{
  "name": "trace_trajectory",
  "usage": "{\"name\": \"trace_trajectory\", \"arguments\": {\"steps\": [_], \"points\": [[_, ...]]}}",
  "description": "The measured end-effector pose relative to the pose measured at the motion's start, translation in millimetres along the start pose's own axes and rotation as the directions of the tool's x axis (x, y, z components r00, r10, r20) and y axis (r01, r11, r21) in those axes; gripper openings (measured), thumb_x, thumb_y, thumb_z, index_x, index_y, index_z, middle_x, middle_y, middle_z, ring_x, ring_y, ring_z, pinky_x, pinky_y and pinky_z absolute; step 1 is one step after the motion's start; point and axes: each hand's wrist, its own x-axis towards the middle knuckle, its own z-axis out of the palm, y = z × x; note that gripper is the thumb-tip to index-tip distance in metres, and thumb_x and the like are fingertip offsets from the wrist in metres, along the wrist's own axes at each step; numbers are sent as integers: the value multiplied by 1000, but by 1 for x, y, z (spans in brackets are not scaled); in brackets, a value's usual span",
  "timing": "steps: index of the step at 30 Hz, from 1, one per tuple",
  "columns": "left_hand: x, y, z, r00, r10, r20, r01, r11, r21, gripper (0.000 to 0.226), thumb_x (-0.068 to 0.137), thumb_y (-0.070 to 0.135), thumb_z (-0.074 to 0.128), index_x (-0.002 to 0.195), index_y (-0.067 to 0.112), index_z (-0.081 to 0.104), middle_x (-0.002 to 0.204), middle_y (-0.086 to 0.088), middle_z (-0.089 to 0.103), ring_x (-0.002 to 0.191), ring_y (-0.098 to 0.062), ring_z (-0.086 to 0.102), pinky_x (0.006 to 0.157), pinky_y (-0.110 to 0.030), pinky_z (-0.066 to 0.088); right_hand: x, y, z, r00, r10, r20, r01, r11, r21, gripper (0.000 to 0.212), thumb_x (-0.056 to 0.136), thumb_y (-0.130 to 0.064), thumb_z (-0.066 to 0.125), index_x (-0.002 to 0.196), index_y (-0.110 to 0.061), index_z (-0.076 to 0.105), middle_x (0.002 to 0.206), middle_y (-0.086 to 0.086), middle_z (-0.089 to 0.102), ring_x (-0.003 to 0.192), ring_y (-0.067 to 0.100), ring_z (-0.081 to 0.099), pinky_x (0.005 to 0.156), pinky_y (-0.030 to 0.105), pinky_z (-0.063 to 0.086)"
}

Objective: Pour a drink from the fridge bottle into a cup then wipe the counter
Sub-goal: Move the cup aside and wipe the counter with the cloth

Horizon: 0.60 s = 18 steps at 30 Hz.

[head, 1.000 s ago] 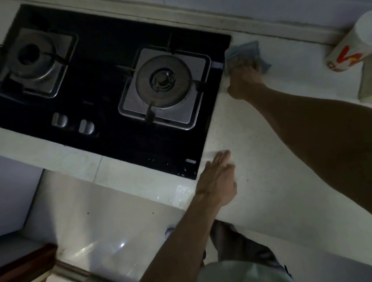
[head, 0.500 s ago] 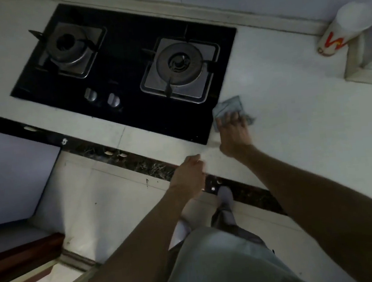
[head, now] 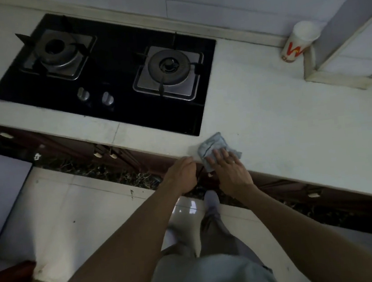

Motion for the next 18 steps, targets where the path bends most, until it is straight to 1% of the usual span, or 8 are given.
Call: {"name": "trace_trajectory", "arguments": {"steps": [2, 4, 7, 9, 11, 14, 16, 18], "points": [[1, 2, 0, 1000, 18, 8, -19, 1000, 14, 43, 94, 12, 50, 135, -1, 51, 148, -13, 43, 137, -25, 38, 111, -35, 33, -8, 14, -1, 997, 76, 1, -76, 997, 9, 72, 95, -22, 45, 155, -19, 5, 163, 12, 0, 150, 33, -3, 122, 45, 1], [4, 6, 1, 999, 39, 18, -40, 998, 38, 49, 97, 14, 47, 142, -1, 43, 156, -13, 33, 144, -25, 30, 116, -35, 27, -19, 28, -1, 980, 199, 17, -199, 980, 10, 72, 92, -20, 46, 154, -16, 9, 162, 15, 6, 148, 38, 5, 121, 47, 9], [13, 19, 0, 997, 72, -2, -71, 995, 74, 48, 97, 13, 46, 142, -1, 43, 156, -14, 32, 142, -26, 32, 117, -37, 29, -27, 37, -5, 919, 385, 82, -385, 923, -16, 74, 93, -26, 46, 153, -8, 7, 158, 26, 12, 144, 47, 14, 116, 54, 20], [22, 30, -1, 995, 94, 12, -95, 991, 98, 48, 96, 13, 48, 142, -1, 43, 156, -14, 31, 142, -28, 32, 116, -39, 30, -22, 31, -10, 876, 455, 158, -460, 888, -8, 75, 95, -29, 43, 153, -2, 4, 157, 31, 10, 142, 52, 14, 114, 58, 20], [32, 40, -1, 994, 110, 27, -112, 988, 103, 51, 96, 12, 48, 144, 0, 40, 160, -13, 24, 144, -28, 27, 117, -41, 29, -11, 24, -16, 843, 491, 220, -506, 863, 13, 75, 96, -32, 40, 152, 1, 2, 155, 36, 7, 140, 56, 12, 113, 63, 17], [47, 55, -2, 992, 126, 10, -126, 987, 100, 51, 92, 9, 49, 142, 0, 40, 160, -13, 21, 143, -28, 27, 115, -41, 33, 4, 21, -22, 826, 498, 264, -525, 850, 39, 78, 96, -35, 41, 151, 4, 2, 152, 40, 6, 138, 61, 10, 110, 70, 15], [58, 60, -4, 992, 121, -36, -116, 986, 122, 48, 91, 6, 48, 138, -1, 41, 157, -15, 23, 142, -28, 27, 113, -38, 35, 10, 27, -21, 874, 430, 225, -450, 892, 40, 80, 95, -35, 45, 151, 4, 4, 151, 42, 7, 137, 62, 9, 110, 70, 14], [68, 64, -9, 994, 77, -73, -71, 994, 77, 44, 93, 7, 45, 136, -2, 42, 154, -17, 27, 142, -28, 28, 113, -35, 35, 18, 38, -24, 929, 333, 162, -343, 939, 34, 80, 94, -31, 47, 152, 2, 3, 152, 40, 4, 140, 59, 5, 113, 68, 8]]}}
